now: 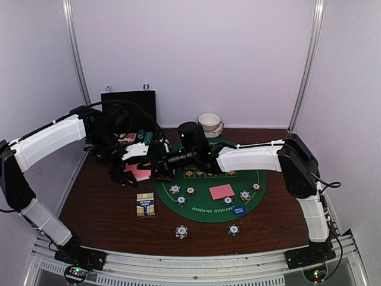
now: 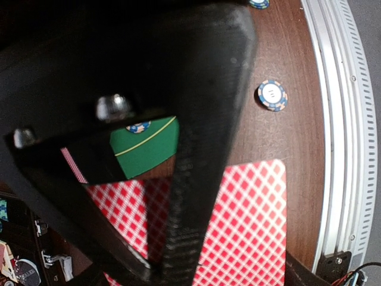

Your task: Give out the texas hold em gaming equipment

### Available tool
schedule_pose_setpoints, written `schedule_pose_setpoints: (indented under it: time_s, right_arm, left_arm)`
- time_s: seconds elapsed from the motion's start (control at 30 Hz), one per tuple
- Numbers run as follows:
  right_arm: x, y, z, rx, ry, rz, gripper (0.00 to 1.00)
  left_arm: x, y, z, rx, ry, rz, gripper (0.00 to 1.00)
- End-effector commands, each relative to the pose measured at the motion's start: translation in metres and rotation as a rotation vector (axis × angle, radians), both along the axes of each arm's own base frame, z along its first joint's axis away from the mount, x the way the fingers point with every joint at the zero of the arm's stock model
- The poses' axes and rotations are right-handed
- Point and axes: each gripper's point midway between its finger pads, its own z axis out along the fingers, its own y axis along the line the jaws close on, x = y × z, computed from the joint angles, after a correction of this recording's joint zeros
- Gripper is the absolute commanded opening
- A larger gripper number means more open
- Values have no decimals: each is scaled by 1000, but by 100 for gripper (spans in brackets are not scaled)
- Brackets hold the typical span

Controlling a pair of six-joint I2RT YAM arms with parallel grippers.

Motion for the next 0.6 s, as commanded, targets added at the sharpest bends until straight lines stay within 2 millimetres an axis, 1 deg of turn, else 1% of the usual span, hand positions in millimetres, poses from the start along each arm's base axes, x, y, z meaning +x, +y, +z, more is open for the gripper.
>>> schedule_pose_setpoints:
  time_s: [0.0, 0.1, 0.17, 0.33, 0.57]
  right_arm:
    - [-4, 3, 15, 66, -36, 21, 0]
    - [-3, -1, 19, 97, -34, 13, 0]
    - [-1, -5, 23, 128, -22, 3, 0]
    - [-2, -9, 28, 176, -15, 2, 0]
    - [-4, -13, 30, 179, -19, -1, 0]
  left_arm:
    - [7, -14, 28, -107, -91, -7, 81]
    - [2, -14, 32, -128, -76, 1, 94]
    - [-1, -14, 34, -139, -68, 7, 97]
    - [-1, -15, 37, -168, -45, 46, 98]
    - [-7, -11, 26, -157, -16, 39, 98]
